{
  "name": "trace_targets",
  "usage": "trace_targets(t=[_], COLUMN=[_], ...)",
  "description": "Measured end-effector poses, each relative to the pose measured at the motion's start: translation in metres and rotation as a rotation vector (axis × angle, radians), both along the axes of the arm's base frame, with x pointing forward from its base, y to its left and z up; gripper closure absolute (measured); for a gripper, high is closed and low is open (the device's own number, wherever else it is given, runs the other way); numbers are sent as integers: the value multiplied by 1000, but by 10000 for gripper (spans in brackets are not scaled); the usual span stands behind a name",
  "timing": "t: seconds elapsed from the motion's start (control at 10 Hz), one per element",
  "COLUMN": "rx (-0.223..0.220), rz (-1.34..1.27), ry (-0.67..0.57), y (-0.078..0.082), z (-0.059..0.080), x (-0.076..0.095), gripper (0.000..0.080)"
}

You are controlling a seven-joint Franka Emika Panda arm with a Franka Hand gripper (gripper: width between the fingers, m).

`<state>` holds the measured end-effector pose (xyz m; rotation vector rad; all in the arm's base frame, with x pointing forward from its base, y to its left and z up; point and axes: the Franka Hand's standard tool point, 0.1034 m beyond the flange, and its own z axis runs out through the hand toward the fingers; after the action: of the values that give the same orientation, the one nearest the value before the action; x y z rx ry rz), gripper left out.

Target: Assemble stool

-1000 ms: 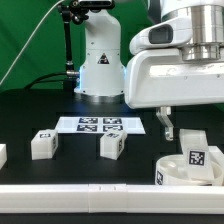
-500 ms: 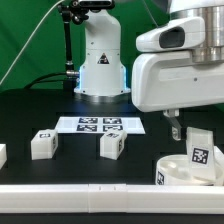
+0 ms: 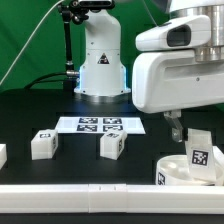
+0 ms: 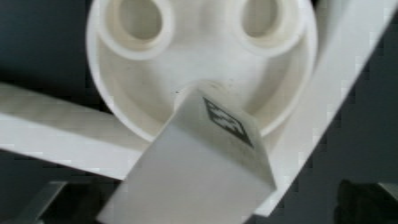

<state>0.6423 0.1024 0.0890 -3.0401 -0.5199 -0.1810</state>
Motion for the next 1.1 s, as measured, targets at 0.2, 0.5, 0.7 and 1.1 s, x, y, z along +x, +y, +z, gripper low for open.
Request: trace_targets(t=[0.2,0.5,0.7,1.1], rx=[-45,-84,-123,-210], rz=[215,401,550,827], ry=[5,2,2,28], y=[0,-1,-9,-13], z=[-3,-5,-5,-7], x=[-2,-2,-2,4], gripper=[150,150,150,150])
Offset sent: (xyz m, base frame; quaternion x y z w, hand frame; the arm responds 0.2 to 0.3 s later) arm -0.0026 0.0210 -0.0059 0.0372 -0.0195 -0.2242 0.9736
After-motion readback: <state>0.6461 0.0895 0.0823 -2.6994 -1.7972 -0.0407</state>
